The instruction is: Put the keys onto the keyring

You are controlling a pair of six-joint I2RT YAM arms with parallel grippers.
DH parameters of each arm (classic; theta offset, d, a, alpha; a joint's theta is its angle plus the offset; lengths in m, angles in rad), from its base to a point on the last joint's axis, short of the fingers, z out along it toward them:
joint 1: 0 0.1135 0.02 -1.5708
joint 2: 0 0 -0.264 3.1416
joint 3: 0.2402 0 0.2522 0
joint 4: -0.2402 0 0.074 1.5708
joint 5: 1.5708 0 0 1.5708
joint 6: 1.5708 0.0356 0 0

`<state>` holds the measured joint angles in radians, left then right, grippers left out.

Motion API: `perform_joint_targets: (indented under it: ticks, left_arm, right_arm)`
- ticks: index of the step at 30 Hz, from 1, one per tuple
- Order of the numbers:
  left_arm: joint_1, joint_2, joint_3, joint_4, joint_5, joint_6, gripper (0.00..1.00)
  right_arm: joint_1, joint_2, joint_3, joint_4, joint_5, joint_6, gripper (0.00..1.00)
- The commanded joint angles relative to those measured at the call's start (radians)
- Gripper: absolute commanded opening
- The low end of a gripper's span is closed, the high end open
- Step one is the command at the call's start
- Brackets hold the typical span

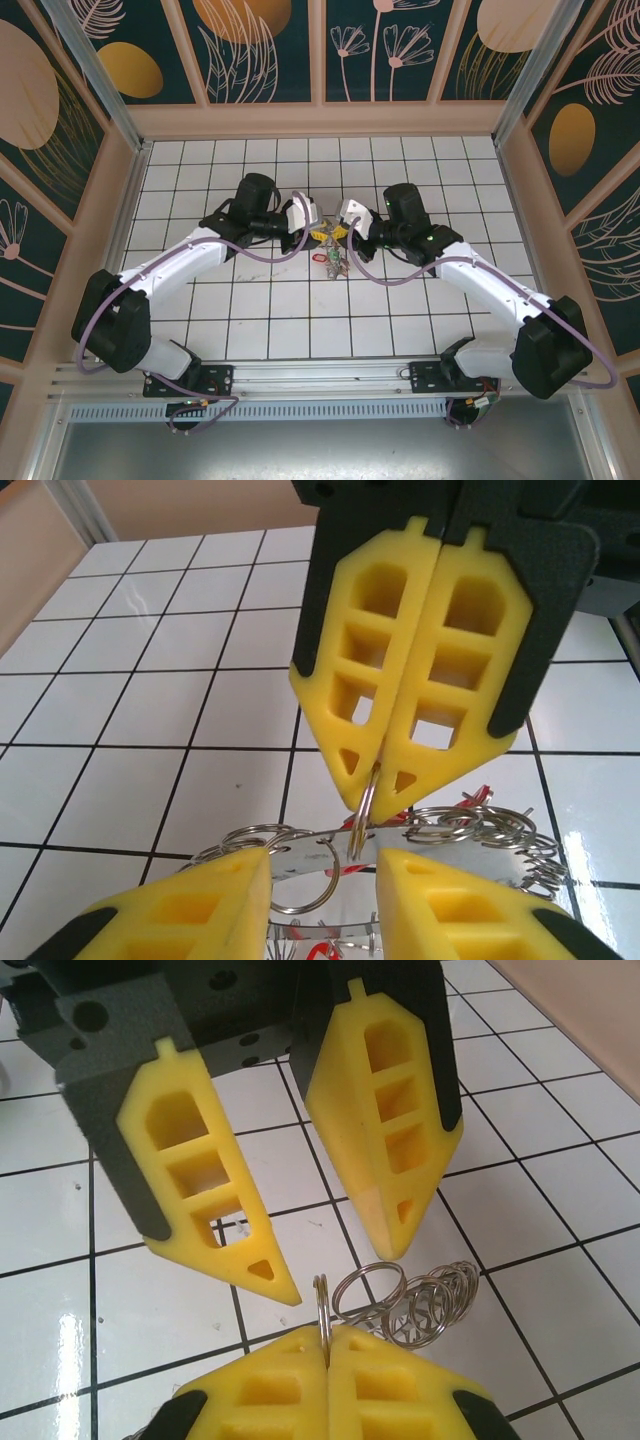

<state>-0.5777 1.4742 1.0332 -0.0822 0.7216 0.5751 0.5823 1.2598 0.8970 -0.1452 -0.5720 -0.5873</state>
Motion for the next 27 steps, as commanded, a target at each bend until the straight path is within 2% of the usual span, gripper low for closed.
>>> perform_joint_targets:
  ticks: [1,15,23,27]
  left_arm:
    - [-0.021,-0.002,0.048,-0.057,-0.015,0.043,0.35]
    - [-0.039,0.045,0.096,-0.122,-0.034,0.088,0.29]
    - [-0.041,0.054,0.105,-0.143,-0.033,0.101,0.28]
    - [-0.040,0.063,0.114,-0.160,-0.033,0.110,0.23]
  right_arm:
    - [0.006,0.004,0.043,0.002,-0.021,-0.007,0.00]
    - [0.011,0.002,0.040,0.002,-0.029,-0.007,0.00]
    - [0.011,-0.001,0.040,0.026,-0.046,0.002,0.00]
    - [0.011,-0.002,0.040,0.034,-0.051,0.006,0.00]
